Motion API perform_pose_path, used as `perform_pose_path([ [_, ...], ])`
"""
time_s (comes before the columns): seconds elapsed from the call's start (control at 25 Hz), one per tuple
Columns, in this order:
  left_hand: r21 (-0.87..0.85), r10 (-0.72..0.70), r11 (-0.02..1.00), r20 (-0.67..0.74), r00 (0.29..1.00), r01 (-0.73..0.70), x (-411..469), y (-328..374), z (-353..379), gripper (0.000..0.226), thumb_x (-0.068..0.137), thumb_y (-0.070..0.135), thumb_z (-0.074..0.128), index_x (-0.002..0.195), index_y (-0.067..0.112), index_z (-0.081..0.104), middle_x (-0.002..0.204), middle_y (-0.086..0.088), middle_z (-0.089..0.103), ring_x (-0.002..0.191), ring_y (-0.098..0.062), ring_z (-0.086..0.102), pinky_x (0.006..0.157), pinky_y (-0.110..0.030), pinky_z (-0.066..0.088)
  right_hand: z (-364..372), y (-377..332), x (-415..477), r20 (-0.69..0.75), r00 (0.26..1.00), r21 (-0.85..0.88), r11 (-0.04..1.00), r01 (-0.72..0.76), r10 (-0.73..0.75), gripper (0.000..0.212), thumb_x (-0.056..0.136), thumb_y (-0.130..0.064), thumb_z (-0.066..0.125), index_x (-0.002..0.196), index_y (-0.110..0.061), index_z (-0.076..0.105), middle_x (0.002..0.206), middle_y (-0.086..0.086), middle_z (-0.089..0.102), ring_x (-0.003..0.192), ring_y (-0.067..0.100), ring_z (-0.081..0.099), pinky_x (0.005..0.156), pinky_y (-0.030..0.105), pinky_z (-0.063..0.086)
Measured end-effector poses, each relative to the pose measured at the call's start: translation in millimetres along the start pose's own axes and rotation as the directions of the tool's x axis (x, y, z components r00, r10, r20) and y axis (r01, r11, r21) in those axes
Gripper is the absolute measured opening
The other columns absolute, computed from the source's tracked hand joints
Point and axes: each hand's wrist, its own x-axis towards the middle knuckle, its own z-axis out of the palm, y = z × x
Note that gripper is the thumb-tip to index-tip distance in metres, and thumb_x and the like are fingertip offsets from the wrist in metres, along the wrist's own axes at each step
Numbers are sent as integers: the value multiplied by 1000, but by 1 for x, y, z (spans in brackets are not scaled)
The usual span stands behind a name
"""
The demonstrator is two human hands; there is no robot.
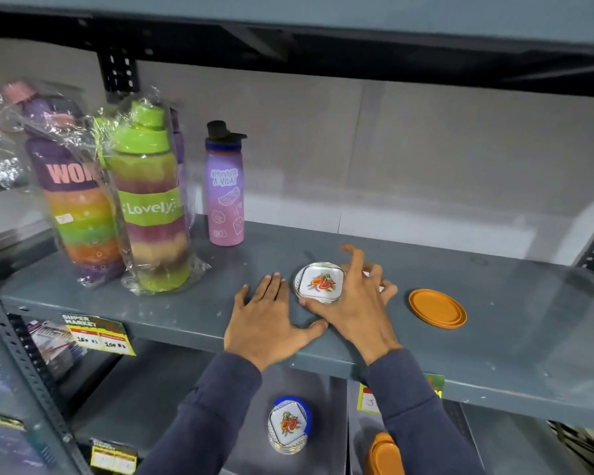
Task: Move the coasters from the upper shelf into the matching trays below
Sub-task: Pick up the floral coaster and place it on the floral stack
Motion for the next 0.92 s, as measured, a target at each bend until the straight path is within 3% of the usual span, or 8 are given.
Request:
perform_pose_path([
  [0.16, -5, 5, 1000, -2, 1000, -5, 0, 2, -2, 123, 63, 97, 17, 157, 18, 21, 166, 5, 18, 152, -8, 8, 122, -42, 4, -36, -30, -16, -280, 957, 67, 993, 94, -72, 104, 55, -71, 86, 138, -26, 42, 140, -18, 38, 129, 19, 40, 97, 40, 26],
  [0.4, 11, 16, 1000, 48, 999, -17, -1, 3, -5, 90, 88, 75, 15, 159, 19, 15, 168, 5, 8, 153, -9, 3, 123, -44, 2, -133, -76, -55, -635, 725, -3, 939, 344, -268, 96, 65, -75, 78, 136, -20, 45, 134, -34, 31, 133, 8, 47, 104, 40, 31],
  [0.48, 26, 22, 999, 61, 998, -24, -1, 4, -5, 80, 94, 66, 16, 159, 19, 13, 168, 4, 6, 153, -11, 1, 123, -44, 1, -146, -75, -70, -220, 938, 66, 956, 287, -266, 81, 87, -66, 65, 143, -10, 46, 137, -23, 34, 133, 6, 40, 120, 38, 31],
  [0.64, 37, 19, 999, 45, 999, -20, 0, 3, -3, 79, 94, 65, 18, 159, 19, 15, 168, 4, 6, 154, -11, 2, 123, -44, 2, -155, -59, -81, 138, 949, 110, 956, 271, -285, 68, 100, -46, 58, 147, -2, 37, 131, -2, 40, 126, 6, 33, 126, 27, 20],
  [0.68, 44, 15, 999, 50, 999, -17, 0, 4, -4, 79, 94, 65, 19, 159, 19, 15, 168, 4, 7, 154, -11, 2, 123, -44, 2, -163, -80, -80, -120, 979, 166, 969, 185, -166, 80, 88, -56, 69, 139, 0, 45, 135, -13, 39, 129, -1, 34, 122, 24, 24],
  [0.76, 49, 21, 999, 45, 999, -23, -2, 7, -7, 78, 95, 64, 22, 157, 18, 19, 167, 2, 12, 154, -13, 6, 123, -44, 4, -179, -96, -92, -589, 768, 51, 938, 344, -250, 96, 63, -63, 85, 131, -3, 52, 136, -40, 28, 129, -15, 36, 116, 39, 35],
  [0.84, 72, 39, 997, 12, 999, -40, -4, 9, -13, 79, 90, 64, 20, 153, 18, 31, 163, -1, 26, 151, -17, 18, 121, -43, 12, -175, -89, -101, -589, 740, 66, 893, 446, -326, 98, 55, -56, 93, 130, -17, 42, 137, -44, 26, 128, -2, 50, 102, 59, 44],
  [0.92, 113, 47, 992, 48, 998, -52, -6, 6, -22, 90, 75, 63, 10, 148, 20, 41, 157, -1, 38, 145, -20, 30, 115, -42, 20, -153, -78, -103, -497, 824, 215, 881, 421, -273, 99, 54, -50, 97, 127, -26, 34, 145, -21, 42, 122, 23, 60, 92, 60, 50],
])
